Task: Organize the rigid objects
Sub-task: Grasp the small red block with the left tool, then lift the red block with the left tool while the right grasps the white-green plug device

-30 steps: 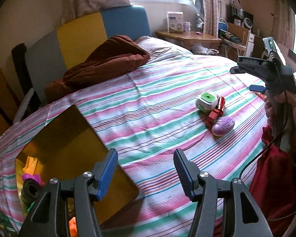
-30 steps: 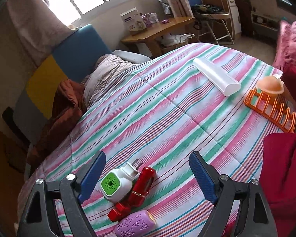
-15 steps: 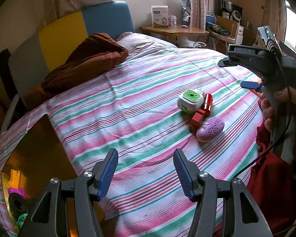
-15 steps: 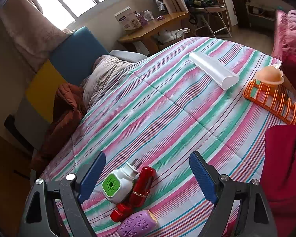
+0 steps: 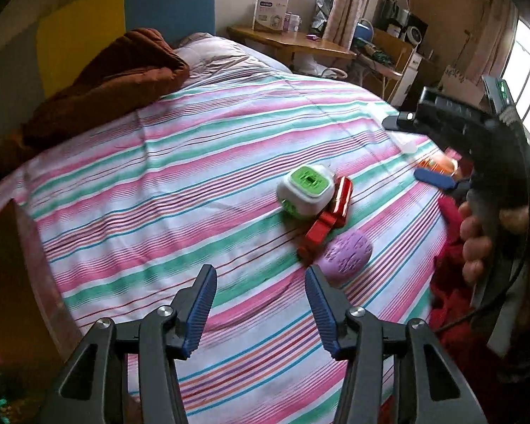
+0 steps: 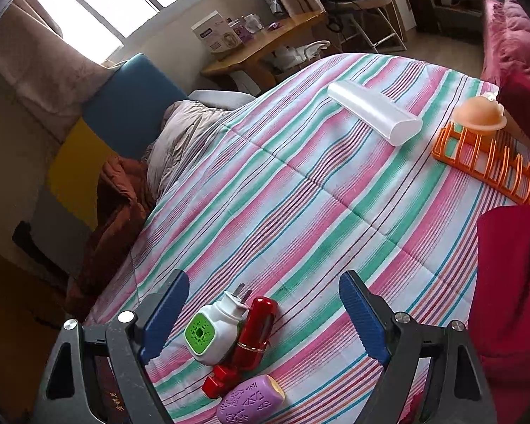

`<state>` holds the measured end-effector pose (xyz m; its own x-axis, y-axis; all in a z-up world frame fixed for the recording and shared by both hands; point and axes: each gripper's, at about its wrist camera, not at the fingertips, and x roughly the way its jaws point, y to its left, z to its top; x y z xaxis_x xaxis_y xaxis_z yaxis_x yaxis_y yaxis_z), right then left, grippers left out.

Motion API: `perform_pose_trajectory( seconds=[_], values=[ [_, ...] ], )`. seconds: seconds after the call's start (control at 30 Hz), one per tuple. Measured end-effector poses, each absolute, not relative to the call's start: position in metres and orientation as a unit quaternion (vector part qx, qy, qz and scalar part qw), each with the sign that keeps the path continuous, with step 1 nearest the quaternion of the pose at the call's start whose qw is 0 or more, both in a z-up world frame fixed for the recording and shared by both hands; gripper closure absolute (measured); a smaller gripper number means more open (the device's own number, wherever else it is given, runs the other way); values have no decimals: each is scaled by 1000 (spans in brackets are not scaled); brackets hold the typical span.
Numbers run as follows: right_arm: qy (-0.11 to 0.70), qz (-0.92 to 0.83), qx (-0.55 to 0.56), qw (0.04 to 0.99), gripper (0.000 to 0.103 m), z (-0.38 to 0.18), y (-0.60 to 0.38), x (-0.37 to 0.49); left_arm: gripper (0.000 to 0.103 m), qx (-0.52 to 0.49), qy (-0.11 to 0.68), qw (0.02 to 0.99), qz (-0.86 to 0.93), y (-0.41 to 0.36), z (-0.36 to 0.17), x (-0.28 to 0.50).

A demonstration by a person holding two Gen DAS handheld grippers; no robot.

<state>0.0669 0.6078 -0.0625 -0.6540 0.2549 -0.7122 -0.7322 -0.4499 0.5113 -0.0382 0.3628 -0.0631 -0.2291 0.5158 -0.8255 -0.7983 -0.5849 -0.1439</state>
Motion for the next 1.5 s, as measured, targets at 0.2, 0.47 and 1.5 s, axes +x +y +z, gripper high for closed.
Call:
perform_pose_trajectory(
  seconds=[0.2,0.47,1.5],
  values=[
    [437,799,-284,298,16,-66,609,65,50,-457,172,455,745,391,-70,-38],
    [441,797,-296,287,15,-71,607,62,50,-493,157,464,719,417,-80,-44],
    [385,823,-366,200,30,-76,584,26,89,-508,126,442,728,336,-122,-26]
  ],
)
